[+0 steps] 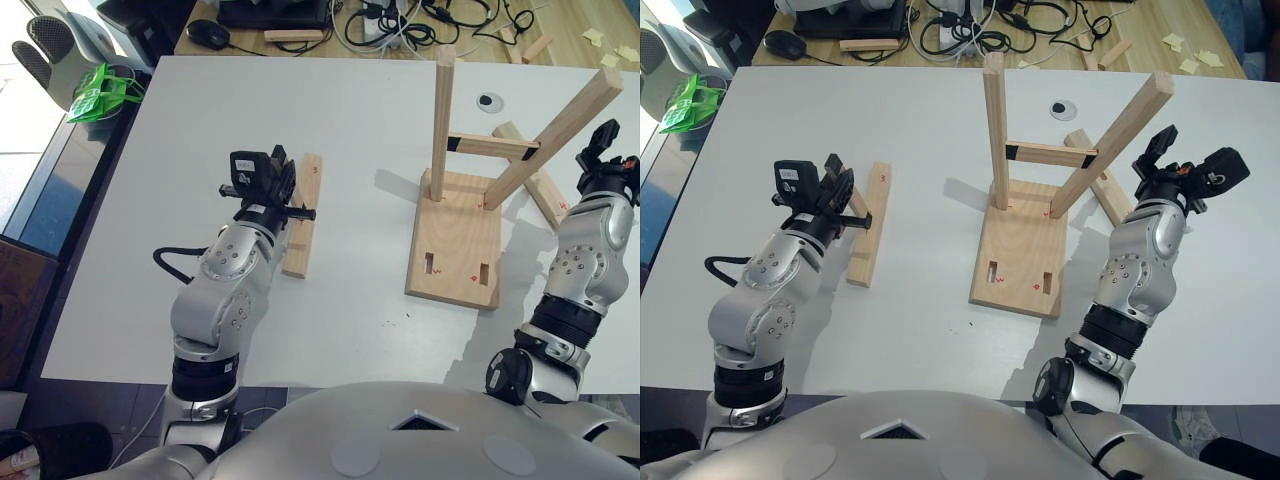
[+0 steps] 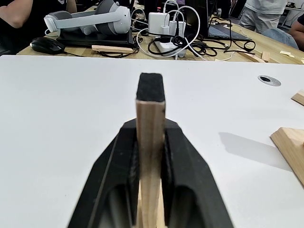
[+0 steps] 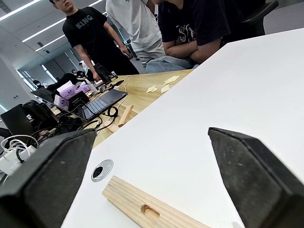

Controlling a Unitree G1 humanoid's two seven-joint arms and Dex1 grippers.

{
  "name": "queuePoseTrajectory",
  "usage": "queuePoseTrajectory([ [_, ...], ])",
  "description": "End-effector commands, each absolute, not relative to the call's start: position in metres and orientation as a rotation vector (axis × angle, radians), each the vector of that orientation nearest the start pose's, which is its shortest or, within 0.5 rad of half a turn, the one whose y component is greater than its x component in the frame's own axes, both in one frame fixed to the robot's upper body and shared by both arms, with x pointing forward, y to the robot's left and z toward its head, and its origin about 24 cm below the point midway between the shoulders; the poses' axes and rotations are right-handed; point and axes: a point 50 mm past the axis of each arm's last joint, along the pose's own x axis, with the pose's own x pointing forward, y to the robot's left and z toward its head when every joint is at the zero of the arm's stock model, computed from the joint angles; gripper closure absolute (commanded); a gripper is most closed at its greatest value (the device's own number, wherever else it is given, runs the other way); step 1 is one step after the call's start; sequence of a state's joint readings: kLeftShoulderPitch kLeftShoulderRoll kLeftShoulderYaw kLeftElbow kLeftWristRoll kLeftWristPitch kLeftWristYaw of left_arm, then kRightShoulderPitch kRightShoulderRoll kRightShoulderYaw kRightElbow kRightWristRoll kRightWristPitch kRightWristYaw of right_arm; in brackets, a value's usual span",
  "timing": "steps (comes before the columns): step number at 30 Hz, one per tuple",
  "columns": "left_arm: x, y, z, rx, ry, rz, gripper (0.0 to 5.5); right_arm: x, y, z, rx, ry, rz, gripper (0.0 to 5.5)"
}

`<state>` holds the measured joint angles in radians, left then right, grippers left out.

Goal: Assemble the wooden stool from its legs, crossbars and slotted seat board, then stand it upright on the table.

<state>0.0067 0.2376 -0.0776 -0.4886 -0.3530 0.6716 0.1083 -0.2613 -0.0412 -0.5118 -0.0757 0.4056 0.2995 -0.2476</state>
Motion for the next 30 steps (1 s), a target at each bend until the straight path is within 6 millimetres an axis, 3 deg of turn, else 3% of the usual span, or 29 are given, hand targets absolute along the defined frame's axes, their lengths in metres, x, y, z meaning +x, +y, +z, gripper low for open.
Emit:
queuePoseTrajectory([
  [1, 0.242, 0.146, 0.079, -0.027, 0.240, -0.140, 5.10, 0.277, -0.256, 0.093, 0.468, -0.048, -0.530, 1.13],
  [5, 0.252, 0.139, 0.075, -0.036, 0.216, -0.154, 5.10, 0.281, -0.255, 0.095, 0.463, -0.049, -0.520, 1.13],
  [11, 0.293, 0.107, 0.062, -0.029, 0.144, -0.196, 5.10, 0.290, -0.251, 0.098, 0.459, -0.040, -0.491, 1.13],
  [14, 0.295, 0.108, 0.043, 0.023, 0.175, -0.191, 5.10, 0.293, -0.254, 0.098, 0.456, -0.032, -0.483, 1.13],
  [18, 0.295, 0.104, 0.034, 0.085, 0.194, -0.220, 5.10, 0.293, -0.257, 0.092, 0.461, -0.006, -0.492, 1.13],
  [23, 0.299, 0.106, 0.017, -0.019, 0.310, -0.191, 5.10, 0.297, -0.245, 0.090, 0.470, 0.005, -0.446, 1.13],
  [30, 0.302, 0.103, 0.022, -0.095, 0.256, -0.160, 5.10, 0.306, -0.233, 0.084, 0.491, 0.025, -0.388, 1.13],
])
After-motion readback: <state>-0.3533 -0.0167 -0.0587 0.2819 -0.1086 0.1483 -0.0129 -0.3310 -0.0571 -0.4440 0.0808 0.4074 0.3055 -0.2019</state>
